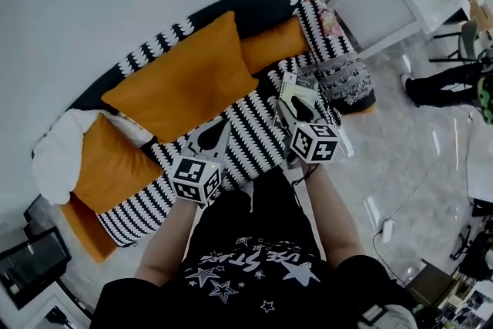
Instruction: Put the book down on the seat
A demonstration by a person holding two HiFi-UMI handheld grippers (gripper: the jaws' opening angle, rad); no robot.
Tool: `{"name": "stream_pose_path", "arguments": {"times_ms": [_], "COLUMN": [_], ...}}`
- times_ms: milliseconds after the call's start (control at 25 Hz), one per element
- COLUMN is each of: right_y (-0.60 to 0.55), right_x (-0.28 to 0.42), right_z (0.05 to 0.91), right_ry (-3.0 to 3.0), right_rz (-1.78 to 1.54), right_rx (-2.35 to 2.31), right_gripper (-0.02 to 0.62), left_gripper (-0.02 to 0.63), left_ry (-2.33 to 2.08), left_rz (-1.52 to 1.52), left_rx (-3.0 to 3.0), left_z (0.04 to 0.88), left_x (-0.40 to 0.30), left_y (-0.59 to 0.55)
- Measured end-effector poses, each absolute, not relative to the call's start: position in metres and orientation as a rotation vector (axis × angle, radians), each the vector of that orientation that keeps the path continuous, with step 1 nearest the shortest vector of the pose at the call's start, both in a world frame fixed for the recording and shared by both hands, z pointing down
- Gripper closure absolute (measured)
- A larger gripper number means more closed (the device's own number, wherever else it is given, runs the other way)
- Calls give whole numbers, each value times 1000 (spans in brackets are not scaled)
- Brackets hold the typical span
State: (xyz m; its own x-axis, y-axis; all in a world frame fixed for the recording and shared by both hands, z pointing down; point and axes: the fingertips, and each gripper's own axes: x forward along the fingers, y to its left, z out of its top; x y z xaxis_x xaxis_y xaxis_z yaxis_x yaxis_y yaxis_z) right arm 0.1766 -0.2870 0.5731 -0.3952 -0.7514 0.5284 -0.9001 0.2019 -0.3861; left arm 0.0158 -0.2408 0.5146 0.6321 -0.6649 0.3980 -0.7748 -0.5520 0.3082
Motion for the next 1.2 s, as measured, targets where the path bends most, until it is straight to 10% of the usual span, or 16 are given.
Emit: {"name": "stream_pose_path", "arguments": {"times_ms": [1200], "right_y": [-111], "right_x": [171], "right_z": [502], "right_ry": [-2298], "right_rz": [1026], "right_rx": [1722], "right_gripper": [523], "left_gripper": [598], "left_ry": [-929], "left_rz": [280], "left_rx": [2567], "left_z": [462], "left_x": [35], "left_y": [-139]}}
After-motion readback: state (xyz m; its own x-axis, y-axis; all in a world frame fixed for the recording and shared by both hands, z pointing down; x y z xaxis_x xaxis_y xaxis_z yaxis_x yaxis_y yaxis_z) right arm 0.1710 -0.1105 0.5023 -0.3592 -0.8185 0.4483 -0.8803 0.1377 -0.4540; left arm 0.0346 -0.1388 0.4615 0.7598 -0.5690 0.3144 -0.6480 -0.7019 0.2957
